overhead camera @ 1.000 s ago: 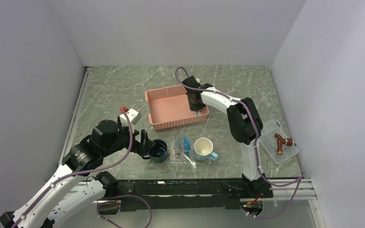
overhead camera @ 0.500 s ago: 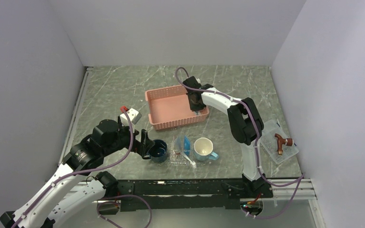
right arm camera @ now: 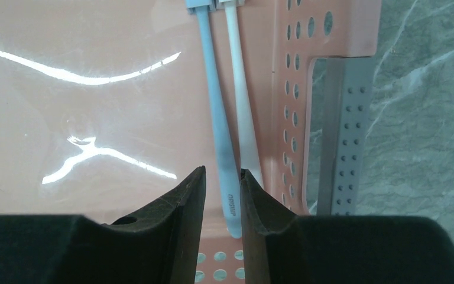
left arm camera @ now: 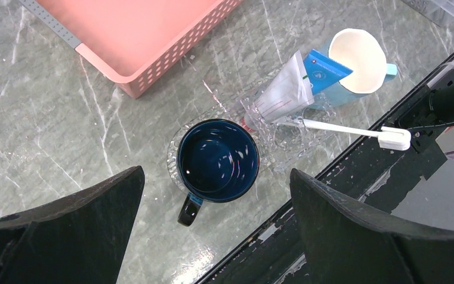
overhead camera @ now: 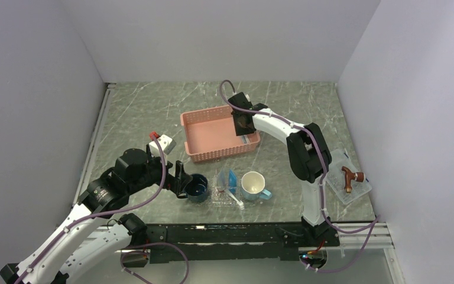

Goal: Prepare toiletry sets of a toothbrush and toothpaste on the tray

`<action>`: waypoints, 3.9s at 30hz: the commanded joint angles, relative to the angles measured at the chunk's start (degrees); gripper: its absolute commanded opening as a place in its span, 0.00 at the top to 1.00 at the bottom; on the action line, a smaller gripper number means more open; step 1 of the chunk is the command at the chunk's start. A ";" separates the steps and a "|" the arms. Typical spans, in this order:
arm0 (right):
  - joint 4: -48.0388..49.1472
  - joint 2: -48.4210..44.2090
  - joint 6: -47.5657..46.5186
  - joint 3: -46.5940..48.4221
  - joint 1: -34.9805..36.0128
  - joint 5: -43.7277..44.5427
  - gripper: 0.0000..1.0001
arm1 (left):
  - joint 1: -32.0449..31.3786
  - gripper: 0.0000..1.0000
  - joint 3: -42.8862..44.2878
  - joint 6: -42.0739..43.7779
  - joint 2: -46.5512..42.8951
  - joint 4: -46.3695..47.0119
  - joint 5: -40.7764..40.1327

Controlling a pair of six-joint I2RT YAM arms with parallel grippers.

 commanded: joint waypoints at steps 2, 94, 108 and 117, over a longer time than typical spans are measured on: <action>2.11 -0.56 -0.10 0.77 -0.11 -1.49 0.69 | 0.29 0.00 0.41 -0.31 0.39 0.66 0.22; 3.48 -54.12 -8.80 -27.30 2.62 -50.05 1.00 | 0.99 0.01 -0.72 2.71 -7.27 7.67 19.72; 9.19 -68.26 -5.34 -42.33 13.63 -61.93 1.00 | 0.99 0.01 4.95 1.16 -5.36 5.04 37.68; 19.57 -70.56 -0.10 -48.51 23.34 -63.37 1.00 | 0.95 0.01 7.83 -0.55 -3.91 1.12 40.11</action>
